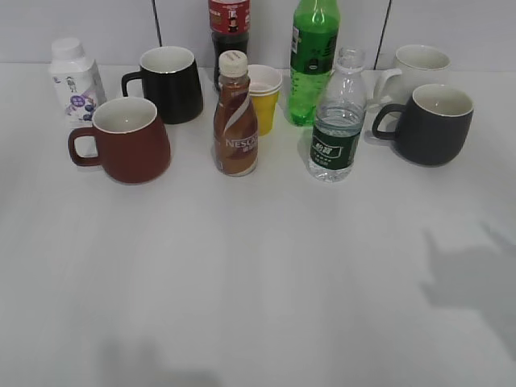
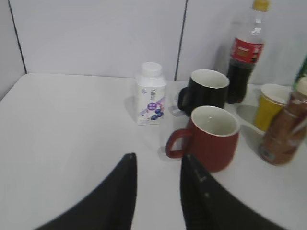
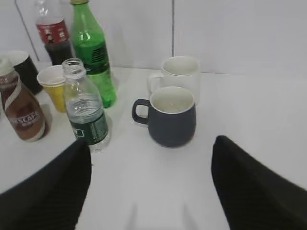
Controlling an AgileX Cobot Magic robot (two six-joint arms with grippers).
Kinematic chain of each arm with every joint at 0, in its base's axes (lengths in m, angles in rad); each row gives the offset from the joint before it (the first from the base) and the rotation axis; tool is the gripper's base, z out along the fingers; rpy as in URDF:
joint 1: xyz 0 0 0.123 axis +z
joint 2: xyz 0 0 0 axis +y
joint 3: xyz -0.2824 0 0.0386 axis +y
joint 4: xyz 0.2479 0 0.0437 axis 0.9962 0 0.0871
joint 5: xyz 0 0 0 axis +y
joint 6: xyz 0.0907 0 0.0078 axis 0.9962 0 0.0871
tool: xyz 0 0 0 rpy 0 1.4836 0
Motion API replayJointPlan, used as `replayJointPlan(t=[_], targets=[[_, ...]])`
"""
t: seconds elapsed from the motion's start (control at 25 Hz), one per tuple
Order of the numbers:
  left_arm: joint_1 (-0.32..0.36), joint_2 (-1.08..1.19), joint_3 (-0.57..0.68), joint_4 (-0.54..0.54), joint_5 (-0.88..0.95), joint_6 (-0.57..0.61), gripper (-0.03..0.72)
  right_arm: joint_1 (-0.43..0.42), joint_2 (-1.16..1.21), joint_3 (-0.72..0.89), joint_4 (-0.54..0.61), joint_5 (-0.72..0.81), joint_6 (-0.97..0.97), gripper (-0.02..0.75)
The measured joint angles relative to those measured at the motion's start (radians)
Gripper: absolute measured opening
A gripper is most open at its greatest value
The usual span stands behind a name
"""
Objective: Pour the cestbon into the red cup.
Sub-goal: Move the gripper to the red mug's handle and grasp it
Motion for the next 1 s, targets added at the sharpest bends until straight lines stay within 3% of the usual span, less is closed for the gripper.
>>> replayJointPlan(t=[0.32,0.6,0.8,1.0], targets=[[-0.001,0.372,0.032,0.003,-0.407,0.013,0.241,0.038,0.269,0.000,-0.018,-0.124,-0.062,0.586],[-0.036,0.761,0.032,-0.005,-0.845,0.015,0.241,0.038,0.455,0.000,-0.017,-0.355,-0.080,0.586],[-0.107,0.979,0.031,-0.003,-1.036,0.015,0.241,0.038,0.573,0.000,-0.009,-0.475,-0.079,0.586],[-0.222,1.079,0.033,-0.003,-1.068,0.015,0.241,0.038,0.674,0.000,-0.009,-0.564,-0.079,0.586]])
